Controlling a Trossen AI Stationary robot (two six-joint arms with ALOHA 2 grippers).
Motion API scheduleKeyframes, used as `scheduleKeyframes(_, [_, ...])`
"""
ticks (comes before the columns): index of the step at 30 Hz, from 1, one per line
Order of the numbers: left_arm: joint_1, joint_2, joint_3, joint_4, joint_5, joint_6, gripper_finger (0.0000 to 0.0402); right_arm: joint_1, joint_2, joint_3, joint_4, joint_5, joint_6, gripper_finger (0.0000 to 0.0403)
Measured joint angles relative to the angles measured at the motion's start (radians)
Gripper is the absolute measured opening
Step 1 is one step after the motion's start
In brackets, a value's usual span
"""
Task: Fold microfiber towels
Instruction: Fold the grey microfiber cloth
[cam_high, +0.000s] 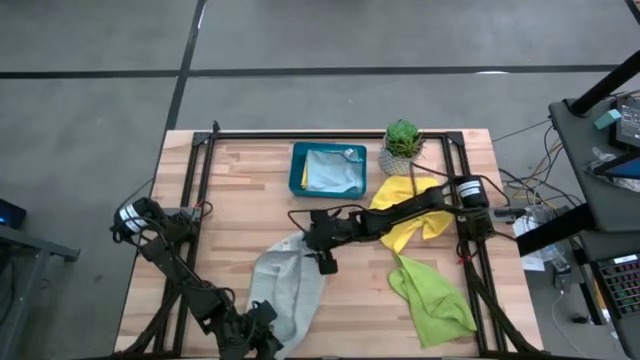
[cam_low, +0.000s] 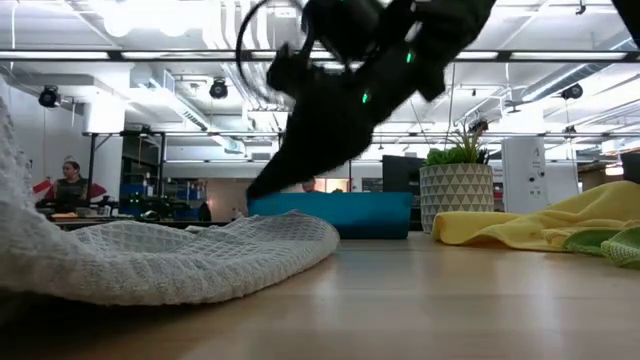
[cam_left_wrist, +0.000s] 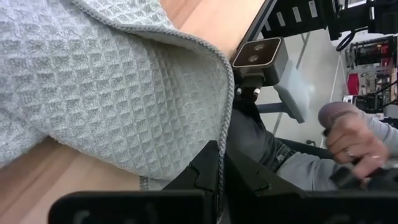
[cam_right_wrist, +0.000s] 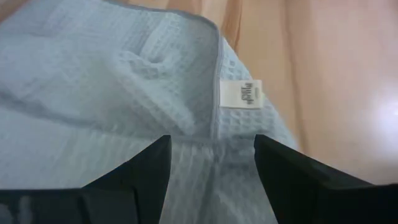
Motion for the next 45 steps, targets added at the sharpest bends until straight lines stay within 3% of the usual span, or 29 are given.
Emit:
scheduleKeyframes(5, [0.001, 0.000, -0.002, 0.000, 0.000, 0.000, 0.0000, -0.004, 0.110, 0.033, 0.028, -0.017, 0.018, 0.0219])
scheduleKeyframes(12, [0.001, 0.000, -0.002, 0.001, 0.000, 0.000, 0.0000, -0.004, 0.109, 0.053, 0.003, -0.049, 0.034, 0.0196])
scheduleKeyframes(30, [0.001, 0.000, -0.002, 0.000, 0.000, 0.003, 0.0000, 0.002, 0.092, 0.053, -0.014, -0.049, 0.032, 0.0014])
scheduleKeyframes(39, [0.002, 0.000, -0.003, 0.000, -0.003, 0.046, 0.0000, 0.001, 0.077, 0.052, -0.029, -0.049, 0.055, 0.0017])
scheduleKeyframes(45, [0.003, 0.000, -0.003, -0.001, -0.006, 0.046, 0.0000, 0.001, 0.077, 0.052, -0.083, -0.049, 0.103, 0.0082])
